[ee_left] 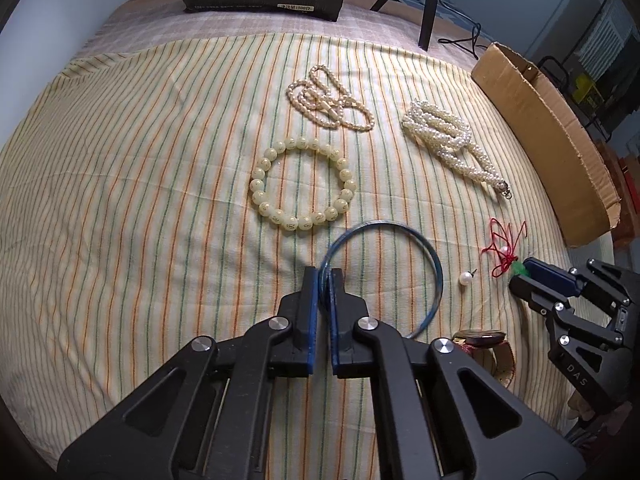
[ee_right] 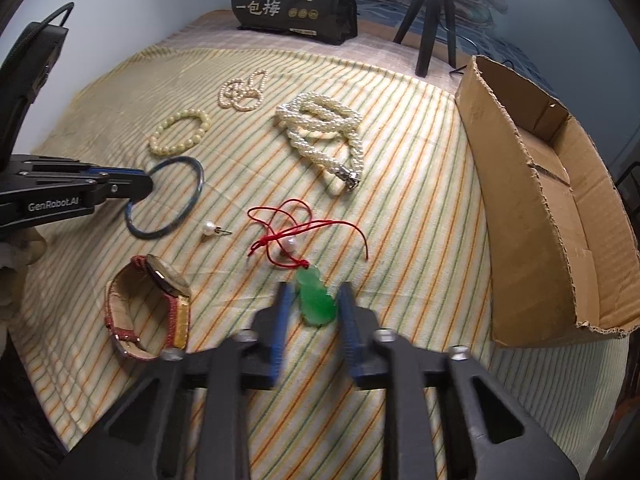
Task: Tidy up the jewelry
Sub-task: 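Carry the jade pendant in the right tool while the left tool carries the bangle into the box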
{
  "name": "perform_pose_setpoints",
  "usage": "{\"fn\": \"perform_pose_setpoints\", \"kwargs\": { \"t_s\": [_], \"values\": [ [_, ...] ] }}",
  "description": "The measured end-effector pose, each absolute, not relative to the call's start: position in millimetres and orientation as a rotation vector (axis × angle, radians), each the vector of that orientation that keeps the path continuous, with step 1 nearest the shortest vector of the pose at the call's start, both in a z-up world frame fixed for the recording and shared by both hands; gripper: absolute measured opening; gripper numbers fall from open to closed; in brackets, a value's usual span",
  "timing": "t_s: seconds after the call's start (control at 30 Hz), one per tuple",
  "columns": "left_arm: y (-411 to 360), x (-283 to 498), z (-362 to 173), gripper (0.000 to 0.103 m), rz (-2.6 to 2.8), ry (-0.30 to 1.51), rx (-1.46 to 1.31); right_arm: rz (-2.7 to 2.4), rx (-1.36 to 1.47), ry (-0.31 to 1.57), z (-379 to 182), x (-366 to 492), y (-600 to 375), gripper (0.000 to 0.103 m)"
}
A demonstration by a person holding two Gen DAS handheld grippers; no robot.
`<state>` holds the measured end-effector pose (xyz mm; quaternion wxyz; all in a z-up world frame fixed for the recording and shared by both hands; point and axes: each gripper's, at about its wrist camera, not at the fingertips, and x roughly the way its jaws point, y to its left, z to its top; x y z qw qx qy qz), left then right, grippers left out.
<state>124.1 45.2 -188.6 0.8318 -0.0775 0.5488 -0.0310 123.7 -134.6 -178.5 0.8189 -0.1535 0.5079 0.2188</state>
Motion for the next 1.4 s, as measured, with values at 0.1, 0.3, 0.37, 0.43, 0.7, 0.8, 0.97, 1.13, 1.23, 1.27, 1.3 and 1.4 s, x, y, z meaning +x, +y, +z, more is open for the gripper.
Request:
{"fn": "perform_pose_setpoints", "kwargs": {
  "t_s": [0.1, 0.3, 0.37, 0.43, 0.7, 0.8, 0.97, 1.13, 1.23, 1.27, 1.3, 1.4],
  "values": [
    [46.8, 123.6, -186.9, 0.002, -0.066, 1.159, -0.171, 0.471, -0.312, 1.082, -178.3, 122.9, -136.5, 0.015],
    [50.1, 119.1, -177.7, 0.002, -0.064, 1.129, -0.175, 0.467, -0.278, 1.069, -174.5, 123.6, -141.2, 0.015],
    [50.6, 116.9, -172.3, 0.002, -0.064, 1.111, -0.170, 0.464, -0.272, 1.057, -171.5, 123.0, -142.3, 0.015],
    [49.6, 115.2, -167.3, 0.002, -0.071, 1.098, -0.169, 0.465, -0.263, 1.043, -166.6, 121.5, -144.4, 0.015],
    [45.5, 110.7, -147.5, 0.001, -0.079, 1.047, -0.171, 0.465, -0.229, 0.978, -144.3, 121.9, -146.0, 0.015],
    [44.5, 108.3, -137.3, 0.001, -0.087, 1.021, -0.171, 0.460, -0.220, 0.960, -137.1, 122.9, -147.5, 0.015],
    [40.2, 105.3, -121.8, 0.001, -0.102, 0.983, -0.166, 0.451, -0.200, 0.925, -121.9, 122.1, -152.1, 0.015],
    [34.5, 106.0, -111.8, 0.001, -0.117, 0.959, -0.171, 0.437, -0.181, 0.893, -109.7, 120.7, -158.3, 0.015],
    [32.0, 104.6, -106.8, 0.001, -0.124, 0.946, -0.176, 0.429, -0.171, 0.881, -105.0, 120.7, -162.0, 0.015],
    [31.0, 104.5, -105.6, 0.001, -0.126, 0.943, -0.175, 0.428, -0.167, 0.875, -103.1, 120.3, -163.5, 0.015],
    [29.9, 104.7, -104.6, 0.001, -0.127, 0.941, -0.175, 0.426, -0.164, 0.871, -101.3, 120.0, -165.1, 0.015],
    [27.9, 103.8, -100.0, 0.001, -0.132, 0.931, -0.178, 0.424, -0.157, 0.854, -94.3, 118.8, -168.4, 0.015]
  ]
}}
